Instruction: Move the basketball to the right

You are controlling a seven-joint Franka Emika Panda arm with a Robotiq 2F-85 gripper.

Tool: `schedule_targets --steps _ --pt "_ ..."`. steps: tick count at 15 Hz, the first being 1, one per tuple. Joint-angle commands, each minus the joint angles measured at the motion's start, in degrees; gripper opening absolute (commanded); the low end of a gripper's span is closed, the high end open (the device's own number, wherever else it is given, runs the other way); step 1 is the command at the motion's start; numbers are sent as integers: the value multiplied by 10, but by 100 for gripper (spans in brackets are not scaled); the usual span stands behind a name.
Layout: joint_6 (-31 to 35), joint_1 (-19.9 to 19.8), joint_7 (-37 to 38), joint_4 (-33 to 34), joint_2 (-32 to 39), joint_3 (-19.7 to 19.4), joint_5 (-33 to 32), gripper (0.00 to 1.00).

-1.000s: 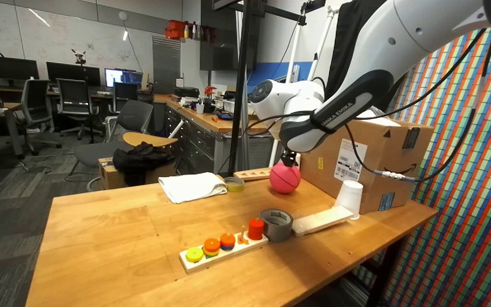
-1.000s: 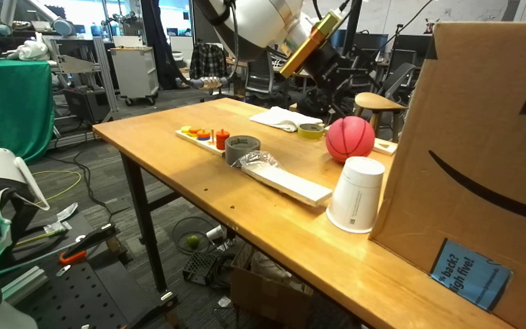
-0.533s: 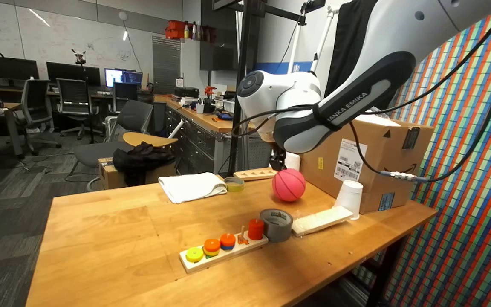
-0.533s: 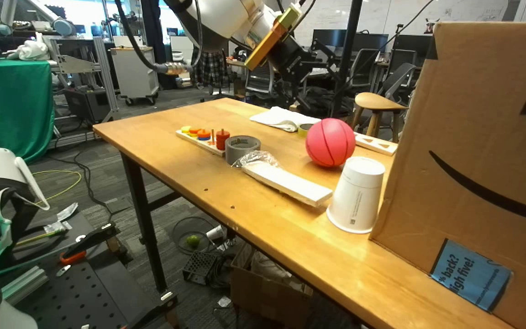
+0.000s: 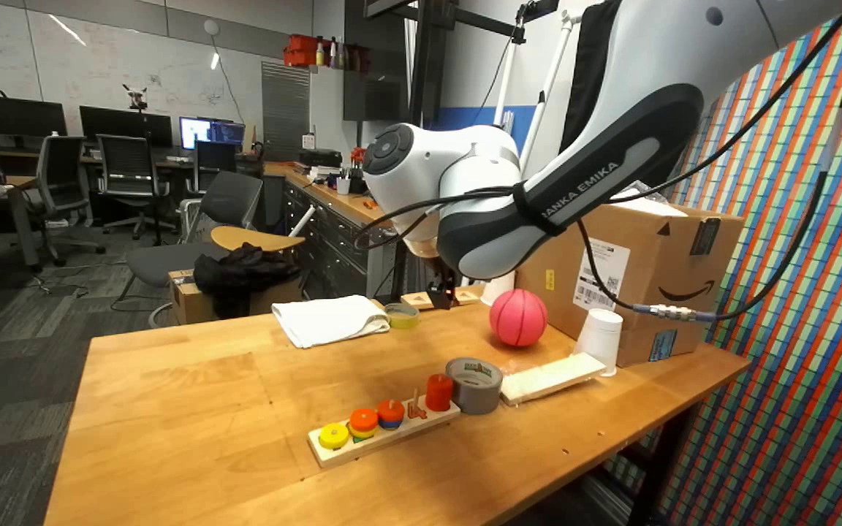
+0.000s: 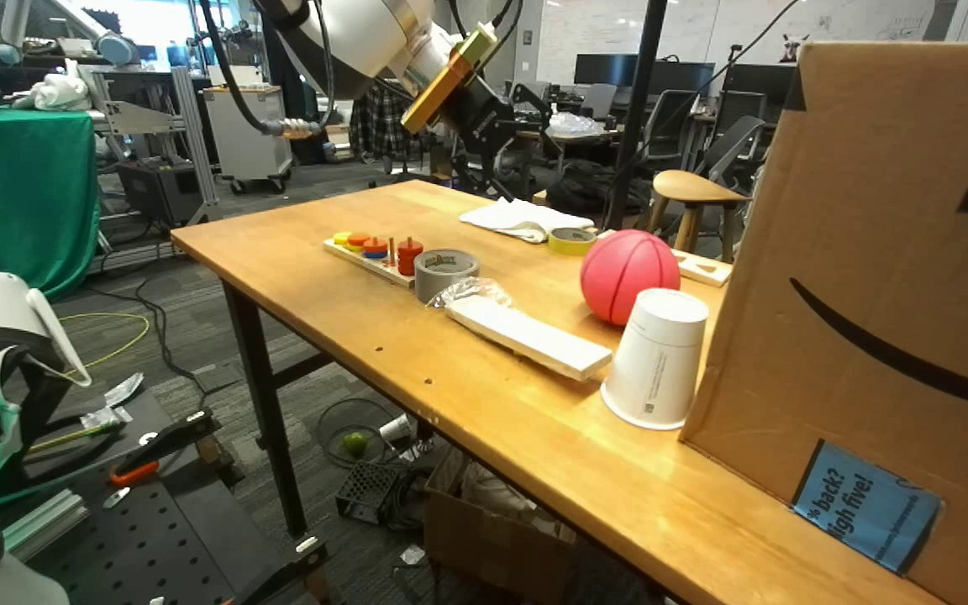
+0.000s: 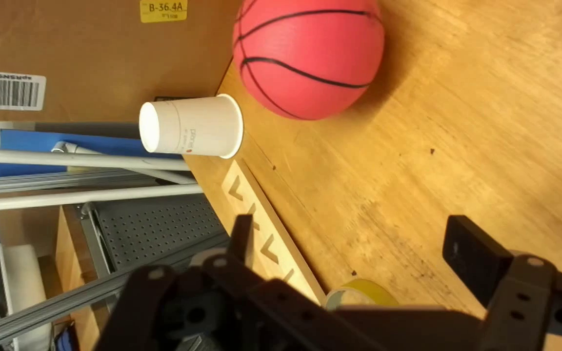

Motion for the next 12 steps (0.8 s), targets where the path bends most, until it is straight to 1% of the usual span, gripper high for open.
schedule_targets --steps 1,6,12 --pt "-38 4 0 3 11 1 13 100" --pt "-82 -4 -2 13 46 -6 31 100" --pt "-100 -17 -6 31 86 -21 63 100"
